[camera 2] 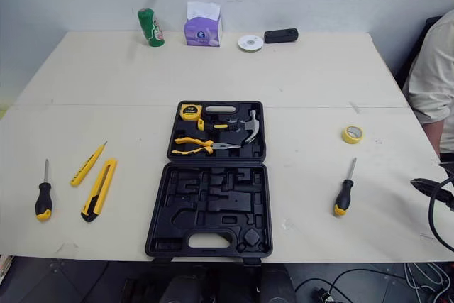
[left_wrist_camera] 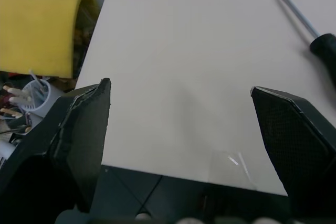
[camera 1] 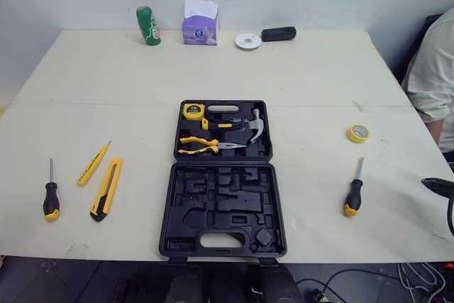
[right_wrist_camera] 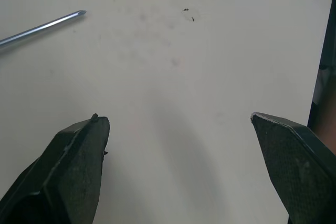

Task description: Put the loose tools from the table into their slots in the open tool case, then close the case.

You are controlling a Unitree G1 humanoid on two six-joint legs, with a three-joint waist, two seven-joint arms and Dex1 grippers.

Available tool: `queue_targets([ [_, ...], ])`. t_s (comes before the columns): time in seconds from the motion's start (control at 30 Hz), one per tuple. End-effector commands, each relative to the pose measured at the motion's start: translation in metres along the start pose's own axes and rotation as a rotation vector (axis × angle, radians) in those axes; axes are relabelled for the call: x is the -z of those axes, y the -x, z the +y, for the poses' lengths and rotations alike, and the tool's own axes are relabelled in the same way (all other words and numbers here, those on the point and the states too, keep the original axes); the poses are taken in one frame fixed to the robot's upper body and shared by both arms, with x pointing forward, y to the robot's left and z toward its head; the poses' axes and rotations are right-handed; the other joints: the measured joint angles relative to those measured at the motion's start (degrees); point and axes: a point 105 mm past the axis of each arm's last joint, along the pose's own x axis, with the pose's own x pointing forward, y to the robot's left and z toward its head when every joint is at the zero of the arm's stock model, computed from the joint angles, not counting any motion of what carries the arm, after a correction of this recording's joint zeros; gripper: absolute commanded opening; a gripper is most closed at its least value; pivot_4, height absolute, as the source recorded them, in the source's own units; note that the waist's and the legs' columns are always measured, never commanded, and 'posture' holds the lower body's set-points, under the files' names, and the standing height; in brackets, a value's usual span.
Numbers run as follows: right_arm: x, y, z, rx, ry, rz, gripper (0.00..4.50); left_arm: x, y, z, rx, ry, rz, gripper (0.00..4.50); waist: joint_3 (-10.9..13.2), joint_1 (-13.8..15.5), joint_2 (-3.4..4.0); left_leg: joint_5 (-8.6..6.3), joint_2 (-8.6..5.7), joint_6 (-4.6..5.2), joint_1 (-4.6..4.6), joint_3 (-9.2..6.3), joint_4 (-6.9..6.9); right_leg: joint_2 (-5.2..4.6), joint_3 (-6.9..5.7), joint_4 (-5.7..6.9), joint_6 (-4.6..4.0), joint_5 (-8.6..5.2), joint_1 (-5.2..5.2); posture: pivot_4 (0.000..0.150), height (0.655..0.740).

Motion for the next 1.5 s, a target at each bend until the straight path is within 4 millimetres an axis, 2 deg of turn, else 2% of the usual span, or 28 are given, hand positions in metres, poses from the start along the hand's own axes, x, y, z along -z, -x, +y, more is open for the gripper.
queue_targets([
  [0.03,-0.031,0.001,0.006,-0.036,0.043,-0.088,4.45,-0.004,-0.013,-0.014,0.003,0.036,0.014,4.50,0.0,0.0,0.04,0.00,0.00,0.00,-0.01,0.00,0.00,0.00,0.00,0.01,0.00,0.00,0.00,0.150,0.7316],
  [0.17,-0.070,-0.016,0.046,-0.191,0.077,-0.190,4.45,0.002,-0.028,-0.062,0.089,0.091,0.038,4.50,0.0,-0.2,0.21,0.00,-0.02,0.01,0.02,0.04,0.00,-0.02,0.07,0.04,0.03,0.02,0.03,0.150,0.7316],
  [0.27,-0.101,-0.024,0.086,-0.336,0.070,-0.285,4.45,0.011,-0.034,-0.087,0.044,0.110,0.120,4.50,0.1,-0.1,0.11,0.03,0.01,-0.02,0.04,0.03,0.01,0.02,0.08,0.09,0.04,0.02,0.04,0.150,0.7316],
  [0.37,-0.122,-0.026,0.118,-0.448,0.085,-0.349,4.45,0.014,-0.035,-0.102,-0.032,0.164,0.181,4.50,0.1,0.3,0.11,0.06,-0.02,-0.01,0.03,0.00,0.01,0.02,0.07,0.12,0.04,0.02,0.04,0.150,0.7316],
  [0.4,-0.131,-0.027,0.135,-0.508,0.116,-0.365,4.45,0.014,-0.036,-0.109,-0.051,0.190,0.194,4.50,0.1,0.4,0.11,0.06,-0.03,0.02,0.03,0.00,0.02,0.01,0.08,0.11,0.04,0.02,0.05,0.150,0.7316],
  [0.53,-0.161,-0.018,0.189,-0.738,0.199,-0.427,4.45,0.015,-0.040,-0.139,-0.023,0.271,0.218,4.50,0.1,1.5,0.06,0.06,-0.06,0.04,0.00,-0.03,0.05,0.02,0.08,0.09,0.07,0.04,0.07,0.150,0.7316],
  [0.6,-0.175,-0.010,0.211,-0.862,0.209,-0.463,4.45,0.016,-0.043,-0.143,-0.021,0.278,0.226,4.50,0.0,1.6,-0.05,0.10,-0.06,0.11,-0.03,-0.05,0.07,0.03,0.06,0.08,0.07,0.04,0.06,0.150,0.7316],
  [0.7,-0.184,-0.002,0.234,-1.003,0.238,-0.488,4.45,0.020,-0.047,-0.149,-0.014,0.250,0.256,4.50,0.0,1.6,-0.16,0.16,-0.06,0.22,-0.03,-0.08,0.06,0.07,0.04,0.02,0.07,0.04,0.08,0.150,0.7316],
  [0.83,-0.193,0.000,0.252,-1.099,0.259,-0.525,4.45,0.021,-0.058,-0.153,-0.022,0.254,0.262,4.50,-0.1,1.7,-0.26,0.11,-0.07,0.20,-0.03,-0.09,0.10,0.05,0.04,0.00,0.07,0.04,0.11,0.150,0.7316],
  [0.97,-0.204,-0.002,0.263,-1.145,0.277,-0.582,4.45,0.018,-0.075,-0.166,0.037,0.254,0.250,4.50,-0.1,1.9,-0.27,0.13,-0.08,0.23,-0.04,-0.10,0.10,0.04,0.03,0.03,0.07,0.04,0.10,0.150,0.7316],
  [1.07,-0.205,-0.002,0.271,-1.181,0.297,-0.588,4.45,0.028,-0.084,-0.168,0.036,0.238,0.286,4.50,-0.1,2.3,-0.21,0.18,-0.09,0.31,-0.03,-0.09,0.10,0.04,0.02,0.03,0.07,0.04,0.11,0.150,0.7316],
  [1.17,-0.205,-0.001,0.272,-1.186,0.306,-0.591,4.50,0.039,-0.086,-0.166,0.029,0.235,0.320,3.67,-0.2,2.9,-0.05,0.20,-0.10,0.33,0.00,-0.09,0.10,0.04,0.02,0.06,0.07,0.04,0.10,0.150,0.7316],
  [1.37,-0.211,0.000,0.270,-1.172,0.299,-0.619,4.50,0.041,-0.085,-0.167,0.045,0.374,0.299,1.15,-0.2,3.0,-0.04,0.19,-0.10,0.33,0.01,-0.09,0.09,0.02,0.02,0.04,0.07,0.04,0.11,0.150,0.7316],
  [1.5,-0.213,0.000,0.270,-1.172,0.302,-0.621,4.50,0.031,-0.083,-0.145,-0.001,0.365,0.251,1.09,-0.2,2.9,-0.04,0.19,-0.10,0.33,0.01,-0.09,0.09,0.03,0.02,0.05,0.07,0.04,0.11,0.150,0.7316],
])
